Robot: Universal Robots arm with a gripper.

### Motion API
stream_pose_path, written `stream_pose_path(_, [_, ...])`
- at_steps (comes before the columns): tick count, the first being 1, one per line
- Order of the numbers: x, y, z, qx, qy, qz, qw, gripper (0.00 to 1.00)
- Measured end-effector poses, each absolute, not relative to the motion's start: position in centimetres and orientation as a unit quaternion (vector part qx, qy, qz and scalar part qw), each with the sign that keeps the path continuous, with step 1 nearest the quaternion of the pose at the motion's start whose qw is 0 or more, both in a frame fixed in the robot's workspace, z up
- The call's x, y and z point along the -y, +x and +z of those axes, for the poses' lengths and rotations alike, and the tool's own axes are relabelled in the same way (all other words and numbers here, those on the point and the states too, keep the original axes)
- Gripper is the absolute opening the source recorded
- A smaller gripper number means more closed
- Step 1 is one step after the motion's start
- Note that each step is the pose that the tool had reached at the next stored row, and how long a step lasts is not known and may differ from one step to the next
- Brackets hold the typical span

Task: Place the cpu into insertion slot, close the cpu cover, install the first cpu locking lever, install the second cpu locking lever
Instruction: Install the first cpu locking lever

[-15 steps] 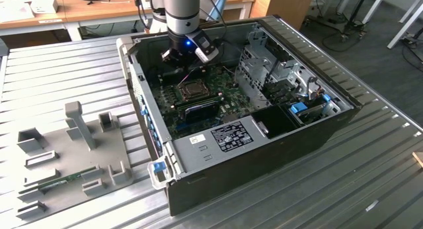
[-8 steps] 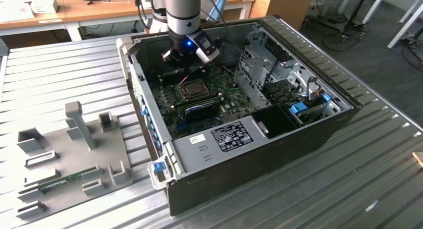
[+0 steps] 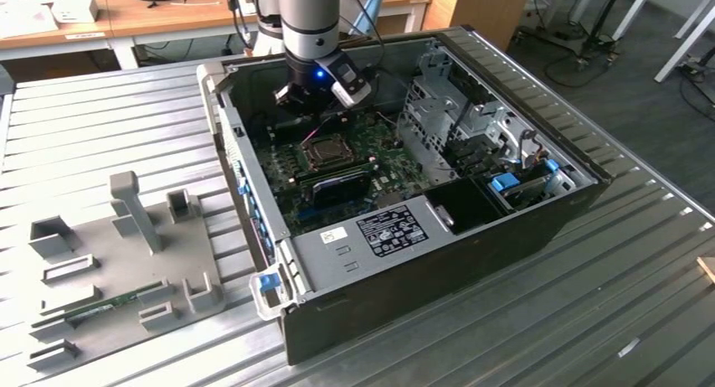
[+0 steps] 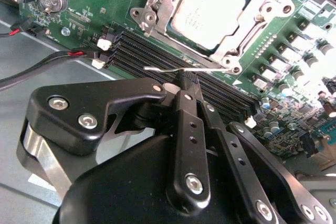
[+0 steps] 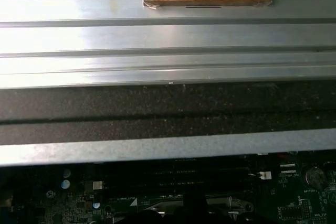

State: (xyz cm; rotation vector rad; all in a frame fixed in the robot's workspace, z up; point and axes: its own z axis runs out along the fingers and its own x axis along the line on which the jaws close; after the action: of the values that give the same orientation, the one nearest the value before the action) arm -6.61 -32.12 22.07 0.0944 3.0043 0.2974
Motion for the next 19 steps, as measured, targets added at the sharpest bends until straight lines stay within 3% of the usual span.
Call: stream_pose_path(19, [32.12, -6.29, 21.5, -0.993, 0.031, 0.098, 0.061, 0.1])
